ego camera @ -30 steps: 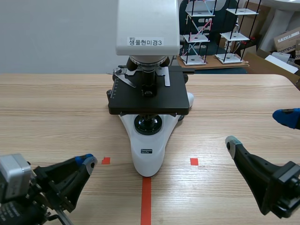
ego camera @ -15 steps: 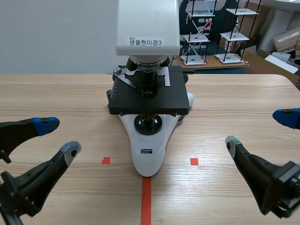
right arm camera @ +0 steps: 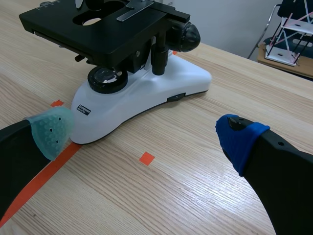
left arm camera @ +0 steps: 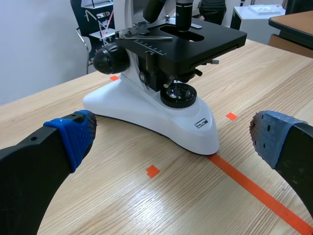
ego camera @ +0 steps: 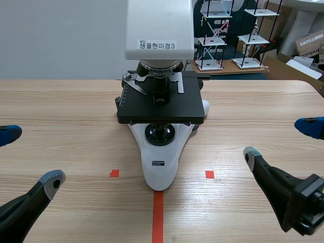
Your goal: Return to the home posture
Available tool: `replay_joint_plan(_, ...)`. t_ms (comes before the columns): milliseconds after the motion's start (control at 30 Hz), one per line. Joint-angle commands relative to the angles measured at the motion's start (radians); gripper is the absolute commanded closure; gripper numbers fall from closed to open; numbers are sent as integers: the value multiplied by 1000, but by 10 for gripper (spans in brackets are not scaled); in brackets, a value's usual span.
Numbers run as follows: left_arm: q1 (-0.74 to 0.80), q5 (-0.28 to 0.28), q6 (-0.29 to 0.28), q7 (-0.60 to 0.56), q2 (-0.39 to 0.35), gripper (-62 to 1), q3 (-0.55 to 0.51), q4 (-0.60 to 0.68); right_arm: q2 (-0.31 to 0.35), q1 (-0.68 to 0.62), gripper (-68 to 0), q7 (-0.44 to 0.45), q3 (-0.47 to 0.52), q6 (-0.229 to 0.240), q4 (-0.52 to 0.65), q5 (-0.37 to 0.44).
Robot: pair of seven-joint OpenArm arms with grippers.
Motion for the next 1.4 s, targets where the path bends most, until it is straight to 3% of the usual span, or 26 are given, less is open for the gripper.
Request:
replay_joint_plan(0,5,-7,1,-13,2,-623,-2,32,13,11,-640,20,12,0,11,11)
replay_joint_plan(133,13,-6,6,-7,6,-623,-2,33,13,11,-640,21,12,0,11,11)
replay_joint_plan(333,13,-6,74,38,8,-623,-2,33,13,11,-640,22,12,0,11,11)
replay_joint_plan(1367,13,-6,81,38,8,-623,-2,34,13,11,-640,22,12,0,11,11)
